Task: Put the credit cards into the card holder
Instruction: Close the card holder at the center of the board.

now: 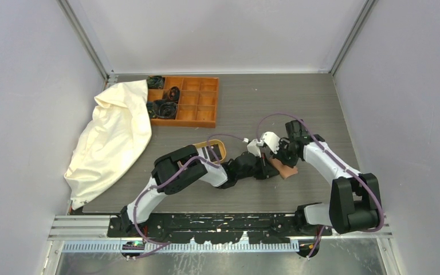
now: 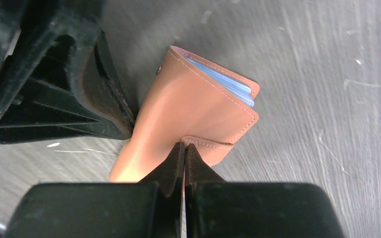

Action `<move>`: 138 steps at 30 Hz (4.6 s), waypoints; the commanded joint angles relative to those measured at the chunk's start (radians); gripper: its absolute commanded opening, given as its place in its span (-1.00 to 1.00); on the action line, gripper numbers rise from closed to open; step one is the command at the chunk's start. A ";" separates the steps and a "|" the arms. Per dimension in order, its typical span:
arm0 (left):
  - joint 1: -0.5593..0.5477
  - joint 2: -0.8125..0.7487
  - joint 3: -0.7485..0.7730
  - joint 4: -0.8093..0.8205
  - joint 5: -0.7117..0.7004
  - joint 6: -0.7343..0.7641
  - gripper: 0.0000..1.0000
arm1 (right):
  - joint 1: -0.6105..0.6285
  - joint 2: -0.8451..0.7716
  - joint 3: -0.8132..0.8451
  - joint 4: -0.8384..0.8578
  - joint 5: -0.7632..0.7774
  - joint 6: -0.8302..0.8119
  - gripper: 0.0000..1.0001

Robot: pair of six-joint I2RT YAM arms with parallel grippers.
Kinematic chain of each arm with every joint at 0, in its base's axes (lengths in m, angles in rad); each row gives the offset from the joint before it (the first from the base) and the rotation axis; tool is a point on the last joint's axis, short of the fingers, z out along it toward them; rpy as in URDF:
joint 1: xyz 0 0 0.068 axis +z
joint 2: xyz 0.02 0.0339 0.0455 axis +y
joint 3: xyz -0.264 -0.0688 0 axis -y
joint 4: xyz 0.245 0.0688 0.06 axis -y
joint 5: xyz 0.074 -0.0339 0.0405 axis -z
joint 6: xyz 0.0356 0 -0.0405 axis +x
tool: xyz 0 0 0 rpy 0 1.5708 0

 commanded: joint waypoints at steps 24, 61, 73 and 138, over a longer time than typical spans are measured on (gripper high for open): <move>0.041 0.029 0.235 -0.168 0.039 0.142 -1.00 | -0.414 0.085 -0.112 0.053 -0.235 0.019 -0.99; 0.021 -0.505 -0.309 -0.088 0.006 0.238 -0.96 | -0.212 0.145 -0.138 0.011 0.006 0.099 -0.99; 0.019 -0.476 -0.267 -0.094 0.046 0.244 -0.97 | -0.378 0.016 -0.160 -0.055 -0.120 0.006 -0.99; 0.229 -0.409 -0.283 -0.167 0.656 1.616 0.22 | -0.168 0.354 0.597 -0.305 -0.713 -0.110 0.61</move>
